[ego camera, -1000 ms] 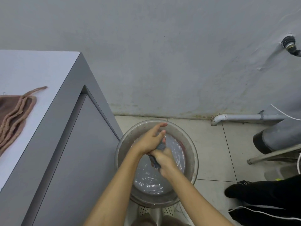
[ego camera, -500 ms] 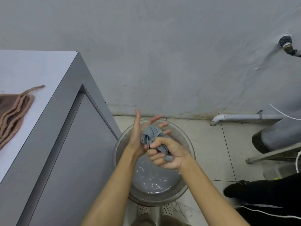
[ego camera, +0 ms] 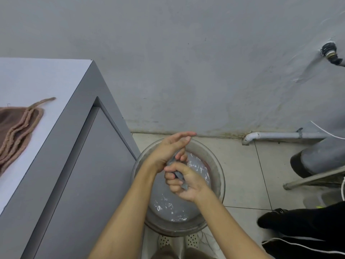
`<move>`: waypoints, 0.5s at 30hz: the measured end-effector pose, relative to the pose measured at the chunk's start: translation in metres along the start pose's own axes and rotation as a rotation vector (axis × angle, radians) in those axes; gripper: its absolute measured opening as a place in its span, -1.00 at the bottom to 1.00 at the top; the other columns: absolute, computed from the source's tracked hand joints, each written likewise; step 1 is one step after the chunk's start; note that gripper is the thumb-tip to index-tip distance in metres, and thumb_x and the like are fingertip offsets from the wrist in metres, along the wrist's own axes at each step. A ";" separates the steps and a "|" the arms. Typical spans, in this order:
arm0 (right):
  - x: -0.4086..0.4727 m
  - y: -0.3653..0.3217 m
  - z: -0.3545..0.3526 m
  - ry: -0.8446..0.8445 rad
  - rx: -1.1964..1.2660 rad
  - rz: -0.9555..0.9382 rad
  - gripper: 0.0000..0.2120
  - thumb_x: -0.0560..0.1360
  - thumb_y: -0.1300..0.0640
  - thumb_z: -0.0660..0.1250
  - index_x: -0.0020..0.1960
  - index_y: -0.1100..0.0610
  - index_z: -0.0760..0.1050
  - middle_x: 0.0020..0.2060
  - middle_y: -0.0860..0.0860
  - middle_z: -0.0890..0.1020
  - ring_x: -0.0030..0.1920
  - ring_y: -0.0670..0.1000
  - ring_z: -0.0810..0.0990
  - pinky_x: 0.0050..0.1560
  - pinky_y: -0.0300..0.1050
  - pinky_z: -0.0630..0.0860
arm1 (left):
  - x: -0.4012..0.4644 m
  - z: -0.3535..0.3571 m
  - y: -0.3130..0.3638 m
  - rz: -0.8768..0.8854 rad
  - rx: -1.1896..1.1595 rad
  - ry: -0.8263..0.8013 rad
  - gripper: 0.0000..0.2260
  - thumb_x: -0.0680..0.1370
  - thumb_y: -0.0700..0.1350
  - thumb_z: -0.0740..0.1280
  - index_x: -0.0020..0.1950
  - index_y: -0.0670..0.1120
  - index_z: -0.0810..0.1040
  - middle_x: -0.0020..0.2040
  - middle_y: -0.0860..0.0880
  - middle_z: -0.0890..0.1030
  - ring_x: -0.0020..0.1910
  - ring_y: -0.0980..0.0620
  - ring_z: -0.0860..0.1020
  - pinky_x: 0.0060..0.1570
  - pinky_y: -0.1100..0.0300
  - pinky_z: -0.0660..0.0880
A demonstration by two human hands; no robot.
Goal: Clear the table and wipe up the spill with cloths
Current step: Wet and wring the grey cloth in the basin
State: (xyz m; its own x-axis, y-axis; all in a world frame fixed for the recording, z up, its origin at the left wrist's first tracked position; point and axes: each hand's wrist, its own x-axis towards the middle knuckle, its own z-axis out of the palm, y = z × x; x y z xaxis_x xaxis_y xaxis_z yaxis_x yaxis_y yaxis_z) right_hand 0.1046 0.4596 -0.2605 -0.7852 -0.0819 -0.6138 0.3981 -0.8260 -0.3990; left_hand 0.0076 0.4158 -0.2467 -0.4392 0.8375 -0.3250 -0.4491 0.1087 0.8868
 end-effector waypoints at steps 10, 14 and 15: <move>0.016 0.022 0.000 0.435 -0.361 -0.252 -0.75 0.39 0.39 0.25 -0.37 0.12 0.35 -0.60 0.00 0.32 -0.62 -0.11 0.17 -0.57 -0.32 0.03 | 0.012 0.002 -0.023 -0.024 0.126 0.313 -0.83 0.65 -0.24 0.07 0.03 -0.12 0.45 -0.68 0.03 0.25 -0.68 0.10 0.28 -0.50 0.22 0.38; 0.020 0.025 -0.001 0.490 -0.420 -0.319 -0.75 0.35 0.41 0.27 -0.37 0.12 0.36 -0.59 0.01 0.37 -0.61 -0.09 0.22 -0.56 -0.33 0.10 | 0.019 0.001 -0.027 -0.064 0.194 0.390 -0.79 0.63 -0.27 0.01 0.02 -0.13 0.42 -0.69 0.03 0.27 -0.68 0.10 0.28 -0.52 0.23 0.36; 0.020 0.025 -0.001 0.499 -0.436 -0.330 -0.74 0.34 0.42 0.26 -0.38 0.12 0.34 -0.59 0.00 0.36 -0.61 -0.09 0.22 -0.55 -0.32 0.10 | 0.020 0.001 -0.029 -0.074 0.212 0.416 -0.78 0.62 -0.28 0.00 0.02 -0.13 0.42 -0.68 0.03 0.28 -0.68 0.10 0.29 -0.50 0.21 0.36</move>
State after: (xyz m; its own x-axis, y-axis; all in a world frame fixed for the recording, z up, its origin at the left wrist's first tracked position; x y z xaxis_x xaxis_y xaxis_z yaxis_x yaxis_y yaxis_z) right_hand 0.0993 0.4378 -0.2839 -0.6288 0.4815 -0.6105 0.4126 -0.4589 -0.7869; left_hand 0.0125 0.4299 -0.2784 -0.7062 0.5422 -0.4554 -0.3411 0.3031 0.8898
